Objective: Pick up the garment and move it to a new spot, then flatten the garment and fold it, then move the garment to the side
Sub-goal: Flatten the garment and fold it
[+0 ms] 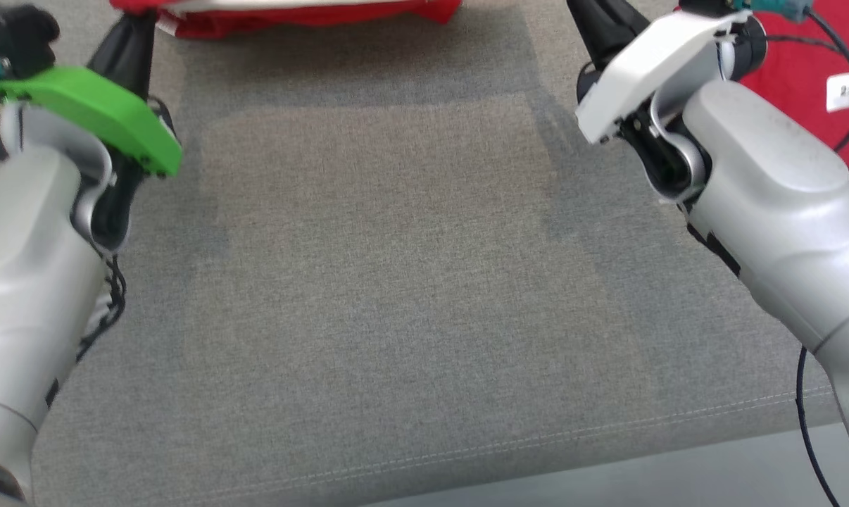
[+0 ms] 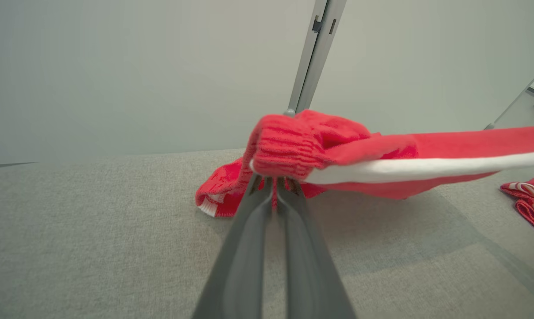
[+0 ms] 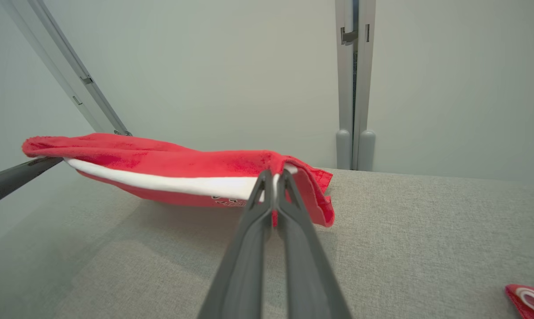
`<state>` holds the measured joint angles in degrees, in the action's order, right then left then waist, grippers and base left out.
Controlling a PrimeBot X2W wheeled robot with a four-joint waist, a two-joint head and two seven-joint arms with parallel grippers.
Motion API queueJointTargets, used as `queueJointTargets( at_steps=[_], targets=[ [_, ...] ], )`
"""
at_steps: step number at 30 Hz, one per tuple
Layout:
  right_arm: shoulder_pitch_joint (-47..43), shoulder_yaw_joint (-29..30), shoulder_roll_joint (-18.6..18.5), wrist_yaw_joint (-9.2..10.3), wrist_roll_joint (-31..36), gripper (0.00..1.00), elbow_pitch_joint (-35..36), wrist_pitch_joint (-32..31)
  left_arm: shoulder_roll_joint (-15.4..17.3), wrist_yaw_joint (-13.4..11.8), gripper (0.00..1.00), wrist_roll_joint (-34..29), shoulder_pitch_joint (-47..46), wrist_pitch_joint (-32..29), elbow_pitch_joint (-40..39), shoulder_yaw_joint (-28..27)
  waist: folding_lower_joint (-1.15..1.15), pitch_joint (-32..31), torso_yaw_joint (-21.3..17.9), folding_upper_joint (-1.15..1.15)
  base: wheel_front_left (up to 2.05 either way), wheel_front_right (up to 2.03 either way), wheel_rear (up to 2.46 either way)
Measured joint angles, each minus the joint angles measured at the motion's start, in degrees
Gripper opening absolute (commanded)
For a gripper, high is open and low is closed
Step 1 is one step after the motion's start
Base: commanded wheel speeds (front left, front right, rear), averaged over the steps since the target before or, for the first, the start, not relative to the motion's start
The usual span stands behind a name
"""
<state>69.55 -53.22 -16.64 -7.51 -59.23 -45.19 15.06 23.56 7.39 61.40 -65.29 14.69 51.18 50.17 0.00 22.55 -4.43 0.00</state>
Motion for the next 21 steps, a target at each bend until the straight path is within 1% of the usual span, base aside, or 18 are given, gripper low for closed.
queueJointTargets(
  at_steps=[4, 7, 10, 14, 21],
  targets=[
    [-6.91, -0.49, -3.32, -0.01, -0.58, 0.0, 4.72, 0.0, 0.46, 0.01, 0.0, 1.35, 8.61, 0.09, -2.68, -1.46, 0.0, -3.52, -0.02, 0.0, 0.0, 0.0, 0.0],
    [-12.54, -0.05, -4.92, -0.02, 0.12, 0.0, 7.75, 0.0, 1.07, -0.35, 0.0, 0.65, 14.05, 0.19, -5.82, -4.22, 0.0, -6.14, -0.01, 0.0, 0.0, 0.0, 0.0],
    [-17.87, 1.69, -6.38, -0.03, 1.46, 0.0, 10.55, 0.0, 0.51, -1.12, 0.0, -0.03, 20.66, 0.25, -9.47, -7.62, 0.0, -8.58, 0.04, 0.0, 0.0, 0.0, 0.0],
    [-25.94, 4.11, -7.33, -0.03, 3.44, 0.0, 13.74, 0.0, -0.63, -2.31, 0.0, -1.89, 29.53, 0.25, -13.72, -10.99, 0.0, -11.54, 0.15, 0.0, 0.0, 0.0, 0.0],
    [-37.56, 7.73, -7.72, -0.03, 5.99, 0.0, 17.7, 0.0, -2.69, -3.96, 0.0, -5.46, 44.0, 0.25, -20.27, -17.16, 0.0, -15.8, -0.14, 0.0, 0.0, 0.0, 0.0]
  ],
)
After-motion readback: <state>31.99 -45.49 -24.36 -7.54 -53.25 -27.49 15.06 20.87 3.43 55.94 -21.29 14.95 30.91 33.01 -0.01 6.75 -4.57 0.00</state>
